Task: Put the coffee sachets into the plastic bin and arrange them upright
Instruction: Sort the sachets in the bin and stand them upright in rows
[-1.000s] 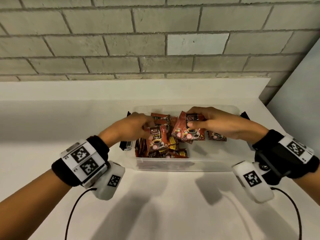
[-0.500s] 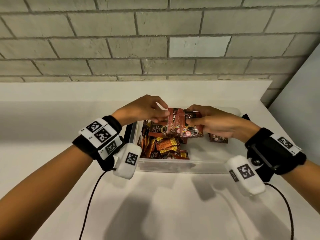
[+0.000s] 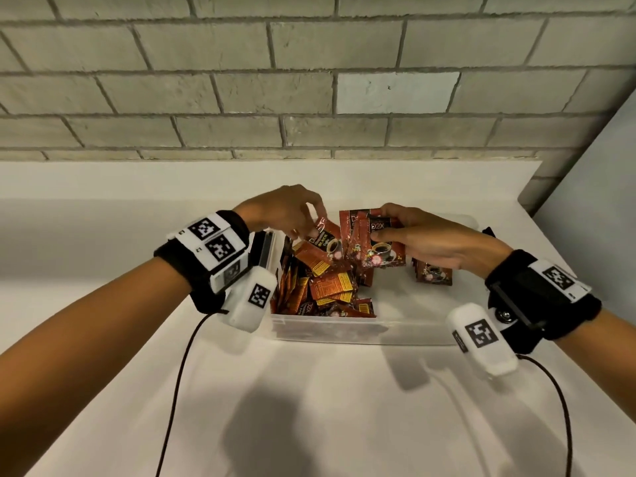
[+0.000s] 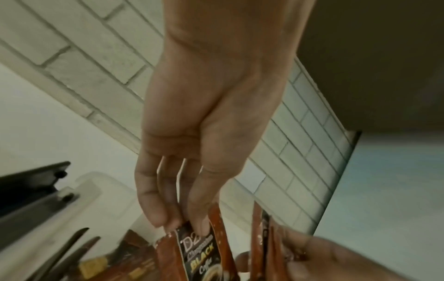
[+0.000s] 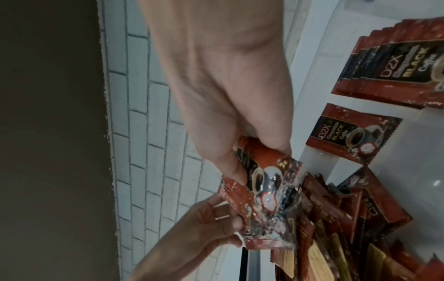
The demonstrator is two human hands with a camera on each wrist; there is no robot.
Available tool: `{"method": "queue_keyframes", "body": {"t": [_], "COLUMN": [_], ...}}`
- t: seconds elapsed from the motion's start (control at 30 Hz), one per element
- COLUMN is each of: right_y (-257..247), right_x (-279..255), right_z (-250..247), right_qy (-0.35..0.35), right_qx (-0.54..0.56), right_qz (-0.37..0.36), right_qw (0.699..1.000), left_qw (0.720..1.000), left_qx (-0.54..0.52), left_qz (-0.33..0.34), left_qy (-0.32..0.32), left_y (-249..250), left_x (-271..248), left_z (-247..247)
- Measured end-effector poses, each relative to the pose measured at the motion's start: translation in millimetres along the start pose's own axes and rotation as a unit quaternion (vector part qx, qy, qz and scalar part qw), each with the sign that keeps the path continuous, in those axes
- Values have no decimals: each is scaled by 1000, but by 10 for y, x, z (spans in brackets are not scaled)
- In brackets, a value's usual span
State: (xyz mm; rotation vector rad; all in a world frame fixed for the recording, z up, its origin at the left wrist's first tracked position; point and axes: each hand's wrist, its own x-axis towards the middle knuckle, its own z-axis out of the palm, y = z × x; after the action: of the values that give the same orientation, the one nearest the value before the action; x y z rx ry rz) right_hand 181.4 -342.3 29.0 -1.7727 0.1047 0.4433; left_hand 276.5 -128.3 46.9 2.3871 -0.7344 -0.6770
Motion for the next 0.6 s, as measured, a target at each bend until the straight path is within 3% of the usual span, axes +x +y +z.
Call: {"method": "queue_keyframes", "body": {"t": [0.13, 0.27, 0.33, 0.43, 0.5, 0.6], "right_y": [-45, -24, 21, 88, 147, 216], "right_x": [40, -2, -54, -162, -220, -286], "right_z": [80, -7, -126, -288, -356, -403], "right_qy": [3, 30, 53, 78, 91, 103], "right_qx": [-12, 11, 17, 46, 47, 48], "right_qz": [-16, 1, 7, 8, 11, 13], "right_qw": [1000, 1000, 998, 996, 995, 993], "left_qw": [998, 997, 999, 966, 945, 938], "left_qx": [-41, -73, 35, 227, 280, 305], "left_qz": [42, 38, 24, -8, -20, -9], "left_qy": [-34, 9, 0, -123, -169, -167], "left_y": [111, 158, 154, 183, 217, 187], "left_x": [0, 9, 10, -5, -31, -26], "left_z": [-29, 61, 132, 335, 466, 546]}}
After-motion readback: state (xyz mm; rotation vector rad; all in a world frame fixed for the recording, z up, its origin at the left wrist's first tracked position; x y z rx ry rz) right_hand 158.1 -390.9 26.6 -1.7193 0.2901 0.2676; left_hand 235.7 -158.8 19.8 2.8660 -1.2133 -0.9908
